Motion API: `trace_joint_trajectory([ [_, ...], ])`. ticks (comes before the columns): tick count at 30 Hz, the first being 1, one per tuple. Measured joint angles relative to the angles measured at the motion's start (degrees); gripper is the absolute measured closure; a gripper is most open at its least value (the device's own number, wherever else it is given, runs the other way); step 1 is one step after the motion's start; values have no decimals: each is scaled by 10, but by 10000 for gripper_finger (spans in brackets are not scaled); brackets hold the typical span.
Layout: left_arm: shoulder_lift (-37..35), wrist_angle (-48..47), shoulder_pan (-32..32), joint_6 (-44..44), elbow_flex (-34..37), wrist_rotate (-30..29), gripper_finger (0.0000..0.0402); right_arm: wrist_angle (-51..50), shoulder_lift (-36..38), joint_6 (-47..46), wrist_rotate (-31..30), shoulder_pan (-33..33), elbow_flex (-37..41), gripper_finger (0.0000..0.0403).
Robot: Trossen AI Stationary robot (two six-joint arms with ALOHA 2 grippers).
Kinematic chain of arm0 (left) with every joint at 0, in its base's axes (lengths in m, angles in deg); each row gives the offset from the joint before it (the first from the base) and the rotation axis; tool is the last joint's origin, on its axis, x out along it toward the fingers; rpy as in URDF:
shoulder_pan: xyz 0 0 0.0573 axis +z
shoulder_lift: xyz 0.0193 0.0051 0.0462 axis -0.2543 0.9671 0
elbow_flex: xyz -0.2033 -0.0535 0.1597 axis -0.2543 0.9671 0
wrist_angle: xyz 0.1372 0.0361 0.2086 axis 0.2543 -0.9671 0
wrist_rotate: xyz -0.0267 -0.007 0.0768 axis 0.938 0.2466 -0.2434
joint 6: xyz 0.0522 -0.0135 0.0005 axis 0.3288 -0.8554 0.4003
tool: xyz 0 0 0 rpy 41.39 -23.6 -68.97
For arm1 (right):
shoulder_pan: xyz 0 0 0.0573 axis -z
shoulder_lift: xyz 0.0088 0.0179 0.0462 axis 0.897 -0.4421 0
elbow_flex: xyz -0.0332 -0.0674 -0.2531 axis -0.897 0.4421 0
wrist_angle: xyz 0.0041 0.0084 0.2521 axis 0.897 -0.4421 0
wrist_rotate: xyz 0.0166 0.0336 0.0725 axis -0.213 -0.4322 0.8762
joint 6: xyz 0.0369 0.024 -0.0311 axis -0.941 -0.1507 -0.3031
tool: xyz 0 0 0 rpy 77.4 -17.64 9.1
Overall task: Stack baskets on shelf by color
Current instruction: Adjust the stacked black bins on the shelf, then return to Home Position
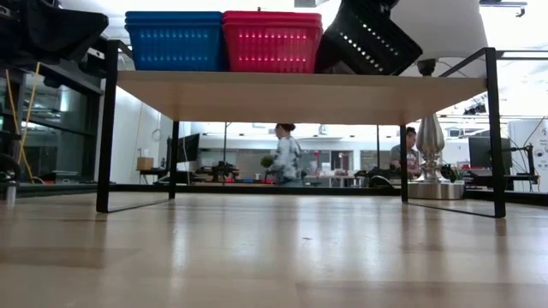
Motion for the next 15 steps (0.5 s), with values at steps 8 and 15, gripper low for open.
trace_joint_trajectory([
  [8,0,0,0,0,0,0,401,10,-28,3,23,2,0,403],
  [15,0,-2,0,0,0,0,401,-1,-31,2,40,-3,-14,403],
])
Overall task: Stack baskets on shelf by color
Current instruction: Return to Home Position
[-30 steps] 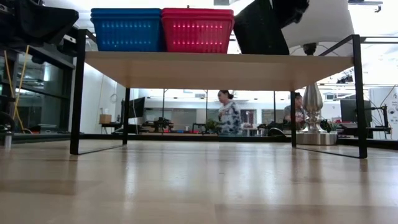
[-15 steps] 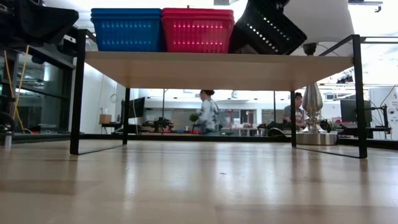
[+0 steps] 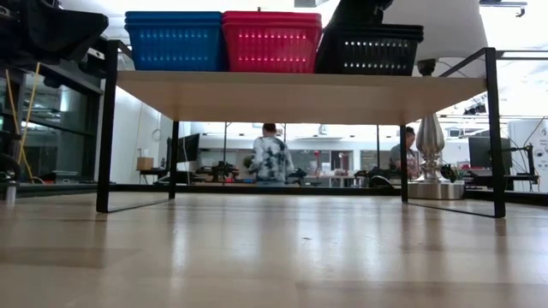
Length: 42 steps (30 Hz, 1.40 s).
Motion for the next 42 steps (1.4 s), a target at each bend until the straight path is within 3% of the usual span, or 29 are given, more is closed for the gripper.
trace_joint_trajectory([
  [7,0,0,0,0,0,0,401,-49,1,-14,-25,-20,-40,403],
  [14,0,0,0,0,0,0,401,-91,1,-52,-26,-21,-26,403],
  [18,0,0,0,0,0,0,401,-151,1,-53,4,-25,-22,403],
  [24,0,0,0,0,0,0,401,-144,43,-45,16,-82,-22,403],
  [29,0,0,0,0,0,0,401,-135,90,-59,-49,-152,-15,403],
  [35,0,0,0,0,0,0,401,-27,205,-64,-68,-202,137,403],
  [42,0,0,0,0,0,0,401,120,401,-64,-34,-176,330,403],
])
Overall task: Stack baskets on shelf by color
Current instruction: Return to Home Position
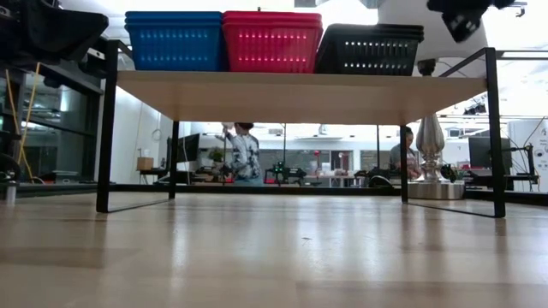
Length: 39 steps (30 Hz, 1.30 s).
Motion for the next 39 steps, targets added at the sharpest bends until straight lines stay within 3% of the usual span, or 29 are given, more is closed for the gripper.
trace_joint_trajectory([
  [8,0,0,0,0,0,0,401,106,161,77,79,63,121,403],
  [14,0,0,0,0,0,0,401,123,221,102,143,122,169,403],
  [23,0,0,0,0,0,0,401,210,231,127,244,201,231,403],
  [39,0,0,0,0,0,0,401,358,231,127,293,228,351,403],
])
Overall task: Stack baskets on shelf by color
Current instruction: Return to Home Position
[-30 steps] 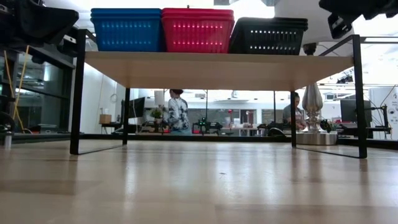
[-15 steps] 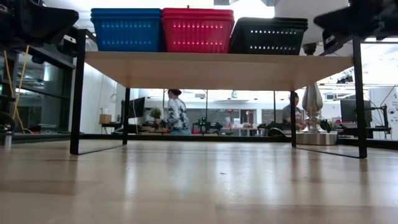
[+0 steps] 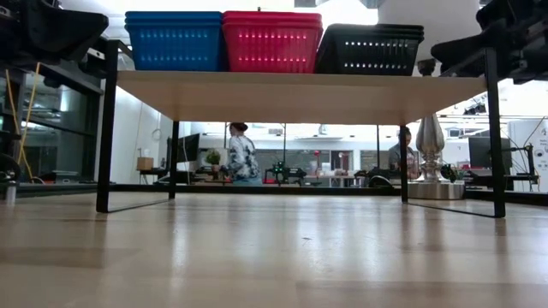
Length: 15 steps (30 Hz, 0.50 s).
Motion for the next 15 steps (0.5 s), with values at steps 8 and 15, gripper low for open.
trace_joint_trajectory([
  [8,0,0,0,0,0,0,401,39,0,55,0,0,23,403],
  [15,0,0,0,0,0,0,401,28,0,80,-28,0,24,403],
])
